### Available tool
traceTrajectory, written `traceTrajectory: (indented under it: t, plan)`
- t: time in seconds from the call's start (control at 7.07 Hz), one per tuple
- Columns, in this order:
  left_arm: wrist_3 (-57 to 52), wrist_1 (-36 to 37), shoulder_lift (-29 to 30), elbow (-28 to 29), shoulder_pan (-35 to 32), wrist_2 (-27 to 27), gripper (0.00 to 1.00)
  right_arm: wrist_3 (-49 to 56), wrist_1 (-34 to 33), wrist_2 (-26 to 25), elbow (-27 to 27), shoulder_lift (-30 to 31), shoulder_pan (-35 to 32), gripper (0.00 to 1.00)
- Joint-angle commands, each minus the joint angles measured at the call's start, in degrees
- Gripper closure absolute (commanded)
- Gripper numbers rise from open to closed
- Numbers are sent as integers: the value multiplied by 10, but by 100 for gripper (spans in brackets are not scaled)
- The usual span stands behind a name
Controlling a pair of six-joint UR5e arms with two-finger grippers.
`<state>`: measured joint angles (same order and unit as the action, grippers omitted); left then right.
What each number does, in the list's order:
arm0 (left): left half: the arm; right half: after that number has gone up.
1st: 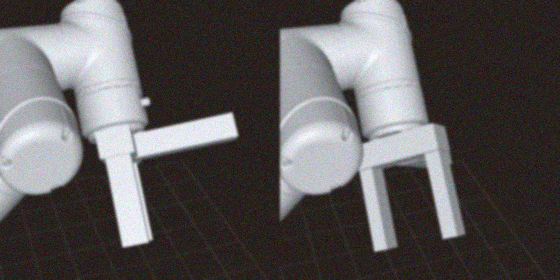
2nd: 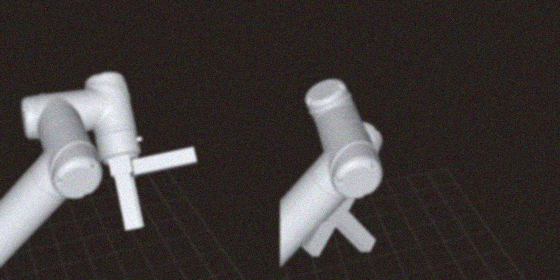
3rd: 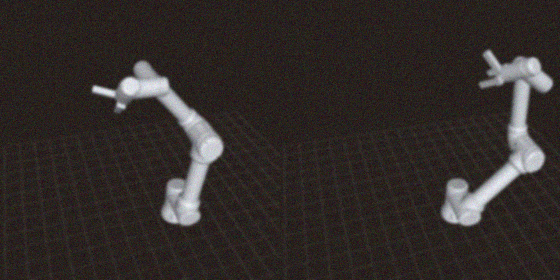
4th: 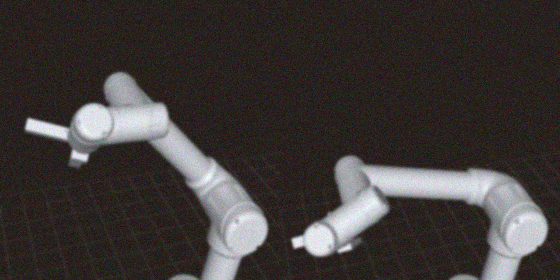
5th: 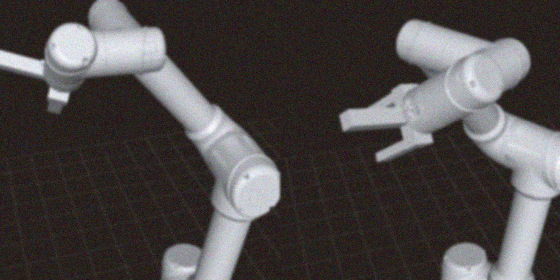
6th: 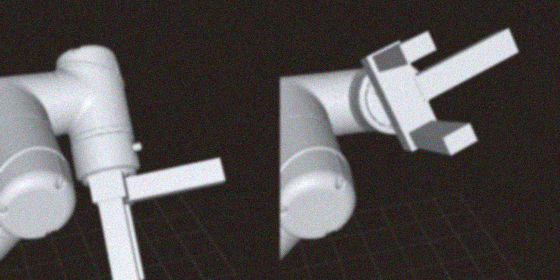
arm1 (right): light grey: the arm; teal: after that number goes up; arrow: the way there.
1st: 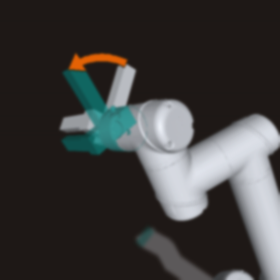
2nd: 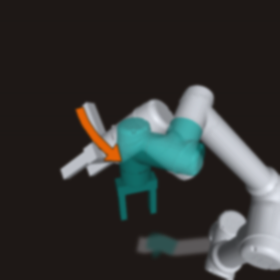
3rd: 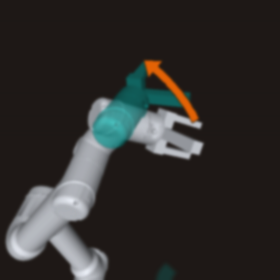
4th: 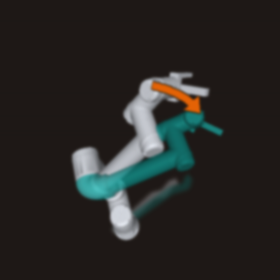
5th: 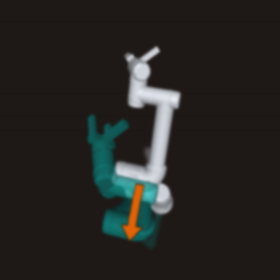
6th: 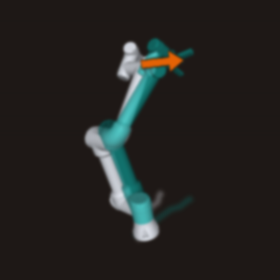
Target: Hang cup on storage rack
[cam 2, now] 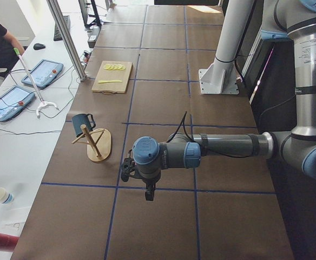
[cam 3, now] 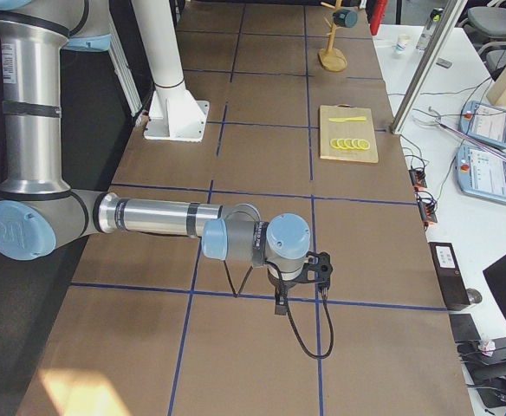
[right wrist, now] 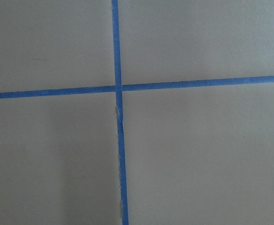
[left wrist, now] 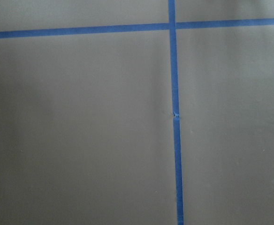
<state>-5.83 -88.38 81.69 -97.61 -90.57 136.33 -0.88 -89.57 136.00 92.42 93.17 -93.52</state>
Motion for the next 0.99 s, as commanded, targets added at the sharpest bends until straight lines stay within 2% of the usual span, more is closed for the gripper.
traceTrajectory:
  t: [0.0, 0.85]
  plan:
    - [-1, 44, 48, 8, 0, -4, 0, 0, -1, 6, 1, 0, 0, 0]
    - [-4, 44, 38, 8, 0, -5, 0, 0, -2, 8, -1, -1, 0, 0]
